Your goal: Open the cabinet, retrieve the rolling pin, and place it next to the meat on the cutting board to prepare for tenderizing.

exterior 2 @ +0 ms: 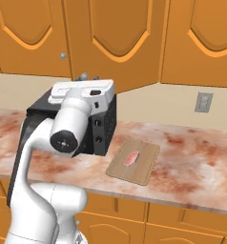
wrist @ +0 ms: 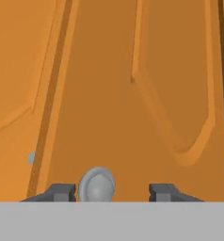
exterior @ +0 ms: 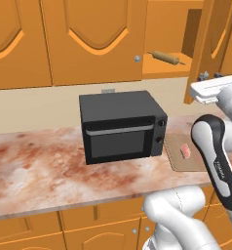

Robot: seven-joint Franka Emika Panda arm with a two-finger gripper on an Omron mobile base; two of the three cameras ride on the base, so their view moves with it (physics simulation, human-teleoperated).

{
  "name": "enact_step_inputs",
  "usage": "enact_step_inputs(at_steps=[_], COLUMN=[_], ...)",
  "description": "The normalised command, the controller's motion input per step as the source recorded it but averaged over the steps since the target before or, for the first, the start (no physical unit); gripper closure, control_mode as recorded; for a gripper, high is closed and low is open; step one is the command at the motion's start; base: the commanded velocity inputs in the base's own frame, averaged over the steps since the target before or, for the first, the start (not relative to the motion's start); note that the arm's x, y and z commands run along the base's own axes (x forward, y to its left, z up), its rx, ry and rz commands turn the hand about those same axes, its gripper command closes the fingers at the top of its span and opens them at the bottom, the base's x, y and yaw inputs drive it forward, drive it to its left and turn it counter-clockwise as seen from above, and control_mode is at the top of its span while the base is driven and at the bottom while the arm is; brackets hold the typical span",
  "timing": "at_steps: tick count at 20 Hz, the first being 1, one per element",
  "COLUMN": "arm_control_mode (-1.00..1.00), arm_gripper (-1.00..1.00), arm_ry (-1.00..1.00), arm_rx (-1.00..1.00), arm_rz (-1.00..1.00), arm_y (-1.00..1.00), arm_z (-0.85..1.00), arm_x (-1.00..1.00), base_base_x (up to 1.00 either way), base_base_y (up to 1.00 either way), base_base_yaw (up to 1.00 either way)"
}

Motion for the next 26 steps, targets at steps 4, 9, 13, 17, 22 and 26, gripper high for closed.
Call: enact_step_inputs(at_steps=[4,9,13,17,22,26], arm_control_mode=[-1.00,-1.00,-1.00,-1.00,-1.00,-1.00], arm_gripper=[-1.00,-1.00,-1.00,-1.00,-1.00,-1.00], arm_ry=[-0.08,-0.10,-0.15,-0.23,-0.05,0.06], arm_rx=[-0.06,-0.09,-0.15,-0.25,-0.26,-0.24], arm_rz=[0.00,0.00,-0.01,-0.12,-0.23,-0.28], arm_y=[0.06,0.24,0.70,0.85,0.89,0.76], arm_z=[0.02,0.12,0.17,0.04,-0.06,-0.35], arm_x=[-0.44,-0.38,-0.51,-0.62,-0.09,0.30], base_base_x=[0.00,0.00,0.00,0.00,0.00,0.00], base_base_y=[0.00,0.00,0.00,0.00,0.00,0.00], base_base_yaw=[0.00,0.00,0.00,0.00,0.00,0.00])
